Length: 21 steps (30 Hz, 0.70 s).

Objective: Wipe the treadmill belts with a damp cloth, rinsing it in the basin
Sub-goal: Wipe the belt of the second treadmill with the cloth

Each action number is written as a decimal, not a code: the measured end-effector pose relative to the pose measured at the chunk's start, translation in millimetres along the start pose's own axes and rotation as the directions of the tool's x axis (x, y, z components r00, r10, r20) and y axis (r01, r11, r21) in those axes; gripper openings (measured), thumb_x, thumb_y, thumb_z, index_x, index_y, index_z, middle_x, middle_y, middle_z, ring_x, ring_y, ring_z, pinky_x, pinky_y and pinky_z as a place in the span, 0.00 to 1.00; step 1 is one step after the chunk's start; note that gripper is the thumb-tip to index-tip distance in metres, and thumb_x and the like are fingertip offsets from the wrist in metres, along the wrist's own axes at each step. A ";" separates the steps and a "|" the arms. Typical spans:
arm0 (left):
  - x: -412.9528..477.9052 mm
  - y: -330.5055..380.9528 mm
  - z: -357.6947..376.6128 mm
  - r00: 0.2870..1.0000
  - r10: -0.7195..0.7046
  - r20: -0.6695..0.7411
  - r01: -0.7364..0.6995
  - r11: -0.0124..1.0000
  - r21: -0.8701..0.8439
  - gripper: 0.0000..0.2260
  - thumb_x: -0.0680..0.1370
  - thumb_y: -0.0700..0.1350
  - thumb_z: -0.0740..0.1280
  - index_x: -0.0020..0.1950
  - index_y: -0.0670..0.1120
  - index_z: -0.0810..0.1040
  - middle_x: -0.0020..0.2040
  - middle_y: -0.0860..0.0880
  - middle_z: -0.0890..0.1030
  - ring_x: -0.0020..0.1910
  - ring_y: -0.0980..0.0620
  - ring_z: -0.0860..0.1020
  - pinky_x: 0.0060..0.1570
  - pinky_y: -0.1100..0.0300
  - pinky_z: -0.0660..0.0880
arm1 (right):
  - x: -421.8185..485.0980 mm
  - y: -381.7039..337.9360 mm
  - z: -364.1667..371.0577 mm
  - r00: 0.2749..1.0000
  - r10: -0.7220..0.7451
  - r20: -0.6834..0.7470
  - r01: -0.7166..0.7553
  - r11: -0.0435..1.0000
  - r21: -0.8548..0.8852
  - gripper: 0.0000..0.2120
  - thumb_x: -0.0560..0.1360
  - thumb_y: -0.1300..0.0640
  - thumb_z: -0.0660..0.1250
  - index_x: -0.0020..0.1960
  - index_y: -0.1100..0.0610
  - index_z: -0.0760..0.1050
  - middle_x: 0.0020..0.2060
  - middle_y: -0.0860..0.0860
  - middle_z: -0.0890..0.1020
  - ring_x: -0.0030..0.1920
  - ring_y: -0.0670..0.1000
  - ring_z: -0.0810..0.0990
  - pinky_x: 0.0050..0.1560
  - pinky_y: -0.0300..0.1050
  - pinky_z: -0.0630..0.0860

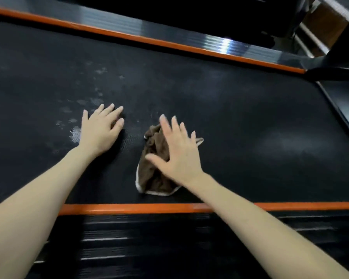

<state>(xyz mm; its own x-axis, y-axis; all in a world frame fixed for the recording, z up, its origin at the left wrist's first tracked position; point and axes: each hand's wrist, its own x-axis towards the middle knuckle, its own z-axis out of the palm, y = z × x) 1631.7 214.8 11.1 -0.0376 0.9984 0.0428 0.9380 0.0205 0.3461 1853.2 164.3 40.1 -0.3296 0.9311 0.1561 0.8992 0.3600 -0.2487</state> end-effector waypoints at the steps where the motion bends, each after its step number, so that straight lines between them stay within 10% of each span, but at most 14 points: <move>1: 4.7 -0.1 -2.1 1.000 -0.010 -0.026 0.010 1.000 0.014 0.20 0.82 0.52 0.55 0.74 0.53 0.64 0.76 0.47 0.62 0.76 0.44 0.55 0.72 0.39 0.47 | -1.6 -5.5 11.2 0.999 -0.035 0.022 0.036 0.998 -0.044 0.40 0.69 0.30 0.56 0.76 0.44 0.52 0.75 0.57 0.59 0.73 0.65 0.57 0.67 0.69 0.55; 8: 68.1 3.8 5.5 0.996 -0.071 0.050 0.058 0.970 0.235 0.23 0.81 0.58 0.48 0.77 0.59 0.54 0.78 0.44 0.52 0.76 0.39 0.48 0.71 0.36 0.44 | 45.7 29.5 44.4 0.931 -0.365 -0.018 0.364 0.930 -0.057 0.20 0.75 0.42 0.56 0.65 0.43 0.73 0.67 0.57 0.73 0.66 0.66 0.70 0.60 0.69 0.68; 17: 93.6 0.6 29.4 0.995 -0.102 0.018 0.094 0.962 0.256 0.24 0.79 0.62 0.42 0.76 0.64 0.46 0.79 0.47 0.46 0.77 0.42 0.42 0.71 0.37 0.39 | 237.2 111.4 47.2 0.993 0.103 -0.049 -0.106 0.993 -0.055 0.21 0.79 0.43 0.57 0.71 0.42 0.65 0.73 0.56 0.63 0.73 0.62 0.56 0.69 0.67 0.55; 21: 94.7 0.5 31.0 0.996 -0.087 0.005 0.083 0.960 0.266 0.24 0.79 0.61 0.42 0.76 0.63 0.46 0.79 0.46 0.47 0.77 0.41 0.43 0.71 0.36 0.41 | 189.5 82.6 53.9 0.985 -0.126 -0.118 0.122 0.992 -0.041 0.25 0.74 0.41 0.57 0.68 0.47 0.71 0.72 0.61 0.63 0.71 0.69 0.59 0.69 0.68 0.56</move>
<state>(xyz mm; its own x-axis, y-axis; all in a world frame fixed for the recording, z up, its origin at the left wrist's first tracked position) 1639.3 311.0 -13.6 -0.1175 0.9930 0.0077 0.9894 0.1164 0.0867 1849.5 373.7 -2.3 -0.4042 0.8648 0.2980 0.8631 0.4684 -0.1888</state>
